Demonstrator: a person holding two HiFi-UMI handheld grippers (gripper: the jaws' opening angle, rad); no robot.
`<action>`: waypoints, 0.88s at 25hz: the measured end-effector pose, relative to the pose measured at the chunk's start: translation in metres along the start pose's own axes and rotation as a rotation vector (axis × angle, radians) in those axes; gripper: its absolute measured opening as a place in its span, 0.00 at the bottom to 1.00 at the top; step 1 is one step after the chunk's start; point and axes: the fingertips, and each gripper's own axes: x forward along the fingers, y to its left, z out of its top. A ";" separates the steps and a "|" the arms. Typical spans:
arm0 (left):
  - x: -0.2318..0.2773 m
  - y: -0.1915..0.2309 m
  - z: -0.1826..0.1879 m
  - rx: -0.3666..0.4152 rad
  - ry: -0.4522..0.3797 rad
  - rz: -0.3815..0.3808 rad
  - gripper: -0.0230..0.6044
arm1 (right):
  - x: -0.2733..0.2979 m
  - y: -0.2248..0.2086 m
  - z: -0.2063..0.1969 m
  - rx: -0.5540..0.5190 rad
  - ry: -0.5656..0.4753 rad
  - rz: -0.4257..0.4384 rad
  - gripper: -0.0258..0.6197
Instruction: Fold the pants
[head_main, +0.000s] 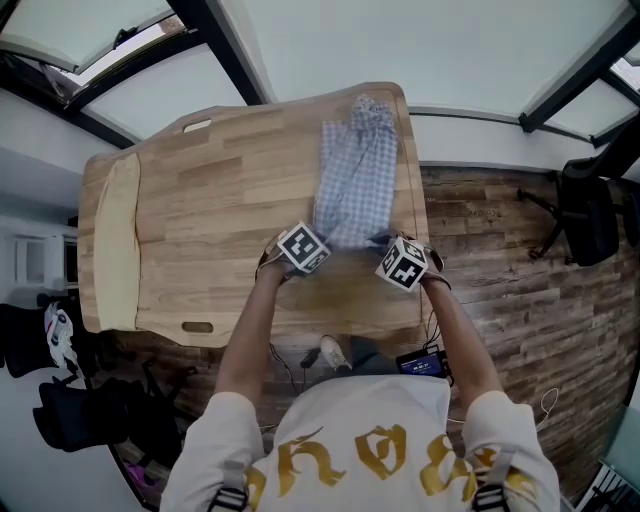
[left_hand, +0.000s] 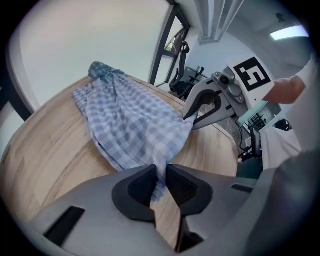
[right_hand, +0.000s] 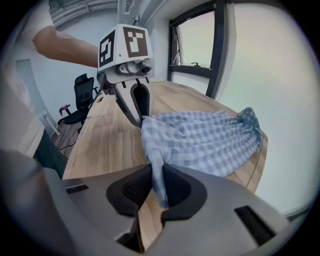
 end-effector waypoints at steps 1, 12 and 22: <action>-0.004 -0.006 -0.001 0.007 0.008 -0.018 0.18 | -0.007 0.002 0.003 0.005 -0.006 0.012 0.16; -0.056 -0.115 -0.052 0.056 0.085 -0.180 0.18 | -0.066 0.107 0.005 0.031 -0.018 0.143 0.16; -0.085 -0.225 -0.124 0.117 0.233 -0.430 0.18 | -0.112 0.236 -0.003 0.038 0.063 0.381 0.16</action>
